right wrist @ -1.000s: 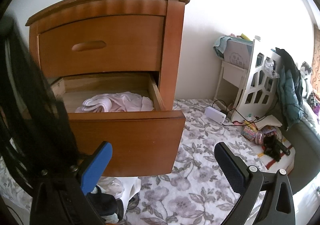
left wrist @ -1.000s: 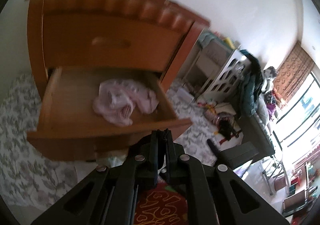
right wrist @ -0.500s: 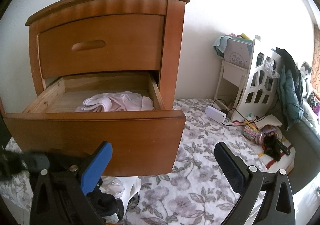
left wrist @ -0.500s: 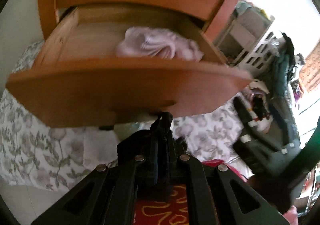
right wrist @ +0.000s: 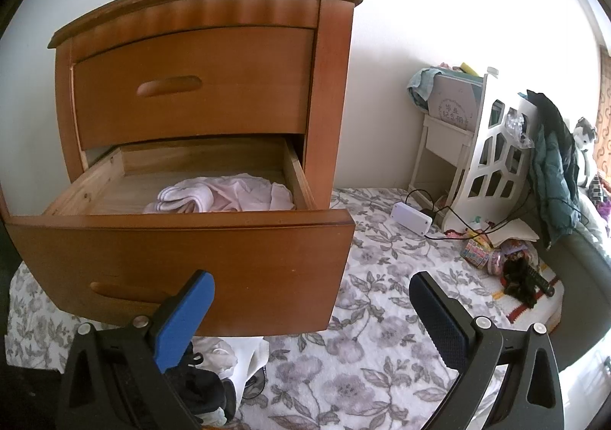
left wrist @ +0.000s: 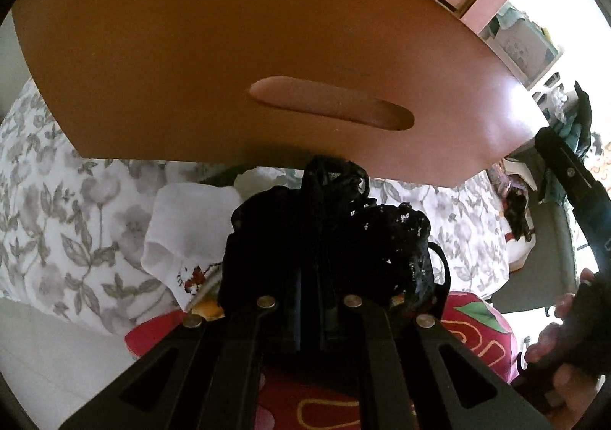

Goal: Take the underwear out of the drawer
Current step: 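Lower the black cloth onto the bedspread beside the other cloths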

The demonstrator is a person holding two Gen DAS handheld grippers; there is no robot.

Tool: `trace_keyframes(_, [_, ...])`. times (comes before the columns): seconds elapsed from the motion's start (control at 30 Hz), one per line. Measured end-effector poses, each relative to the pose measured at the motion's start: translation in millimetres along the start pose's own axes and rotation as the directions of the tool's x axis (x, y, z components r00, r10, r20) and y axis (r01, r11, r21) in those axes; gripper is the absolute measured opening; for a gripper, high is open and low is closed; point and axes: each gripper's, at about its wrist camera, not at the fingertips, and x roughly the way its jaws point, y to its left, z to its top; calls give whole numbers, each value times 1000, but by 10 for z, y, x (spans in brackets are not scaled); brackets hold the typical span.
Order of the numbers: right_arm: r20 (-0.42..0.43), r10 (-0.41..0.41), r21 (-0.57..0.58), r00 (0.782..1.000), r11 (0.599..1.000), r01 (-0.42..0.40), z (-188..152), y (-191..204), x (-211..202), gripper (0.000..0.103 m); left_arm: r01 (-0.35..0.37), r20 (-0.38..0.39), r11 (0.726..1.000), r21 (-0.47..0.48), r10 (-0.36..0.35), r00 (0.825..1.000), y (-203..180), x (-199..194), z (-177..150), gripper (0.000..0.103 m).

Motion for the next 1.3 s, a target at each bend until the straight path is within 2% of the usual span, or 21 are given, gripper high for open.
trace_keyframes(0.33, [-9, 3, -13, 1000, 1000, -3, -8, 12, 9, 103, 6, 18, 1000, -16, -6, 1000, 21, -21, -21, 7])
trace_keyframes(0.5, [-15, 5, -21, 1000, 1000, -5, -13, 25, 7, 103, -7, 22, 1000, -11, 7, 1000, 2, -36, -24, 11])
trace_keyframes(0.53, [-15, 5, -22, 1000, 1000, -5, -9, 26, 13, 103, -7, 24, 1000, -11, 8, 1000, 0, -43, -24, 15])
trace_keyframes(0.6, [-16, 5, -23, 1000, 1000, -6, -12, 27, 10, 103, 4, 37, 1000, -13, -3, 999, -3, -75, -35, 30])
trace_keyframes(0.63, [-16, 5, -22, 1000, 1000, -6, -12, 27, 10, 103, 12, 42, 1000, -14, -12, 999, -3, -89, -37, 42])
trace_keyframes(0.67, [-17, 5, -22, 1000, 1000, -6, -13, 27, 11, 103, 15, 46, 1000, -15, -14, 999, -6, -99, -38, 50])
trace_keyframes(0.8, [-18, 6, -22, 1000, 1000, -6, -14, 30, 13, 103, 6, 62, 1000, -8, -5, 998, -28, -141, -31, 56])
trace_keyframes(0.87, [-18, 6, -22, 1000, 1000, -6, -14, 29, 13, 103, -3, 72, 1000, -12, 4, 997, -27, -160, -28, 66])
trace_keyframes(1.0, [-18, 6, -22, 1000, 1000, -6, -14, 28, 14, 103, -18, 99, 1000, -17, 20, 995, -15, -211, -18, 78])
trace_keyframes(1.07, [-18, 6, -22, 1000, 1000, -6, -14, 28, 13, 103, -30, 116, 999, -19, 32, 993, -2, -234, -12, 88])
trace_keyframes(1.23, [-19, 6, -21, 1000, 1000, -6, -14, 29, 13, 103, -47, 165, 998, -38, 53, 985, 51, -303, 0, 91])
trace_keyframes(1.3, [-18, 6, -21, 1000, 1000, -6, -13, 28, 14, 103, -58, 190, 997, -43, 65, 980, 68, -345, 4, 97])
